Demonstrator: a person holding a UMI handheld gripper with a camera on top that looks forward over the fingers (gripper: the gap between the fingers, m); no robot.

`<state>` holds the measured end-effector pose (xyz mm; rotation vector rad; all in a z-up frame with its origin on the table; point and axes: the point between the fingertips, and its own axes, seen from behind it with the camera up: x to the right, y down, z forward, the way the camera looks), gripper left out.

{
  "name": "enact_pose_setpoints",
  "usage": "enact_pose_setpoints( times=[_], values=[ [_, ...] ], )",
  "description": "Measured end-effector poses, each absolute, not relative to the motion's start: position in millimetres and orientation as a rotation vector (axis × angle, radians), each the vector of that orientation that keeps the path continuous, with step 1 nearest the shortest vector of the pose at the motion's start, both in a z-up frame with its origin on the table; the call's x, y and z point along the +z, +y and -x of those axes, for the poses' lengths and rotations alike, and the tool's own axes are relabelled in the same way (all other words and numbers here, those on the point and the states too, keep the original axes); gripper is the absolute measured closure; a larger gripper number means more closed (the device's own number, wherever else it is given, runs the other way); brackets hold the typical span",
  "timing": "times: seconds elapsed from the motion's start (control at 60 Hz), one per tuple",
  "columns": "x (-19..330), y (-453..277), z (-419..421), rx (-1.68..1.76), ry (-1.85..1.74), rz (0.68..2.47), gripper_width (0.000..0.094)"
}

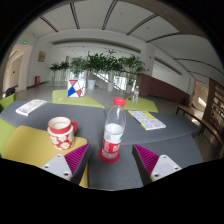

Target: Pour water

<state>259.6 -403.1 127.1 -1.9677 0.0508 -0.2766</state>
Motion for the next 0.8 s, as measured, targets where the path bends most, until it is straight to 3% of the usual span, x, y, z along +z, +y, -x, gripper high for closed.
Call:
enact_pose_setpoints(
  times=[0.45,0.8],
  values=[
    [212,-602,-196,-0.29,0.101,1.936,0.0087],
    [236,-662,-187,-0.278,0.147,1.893,0.0087]
  ],
)
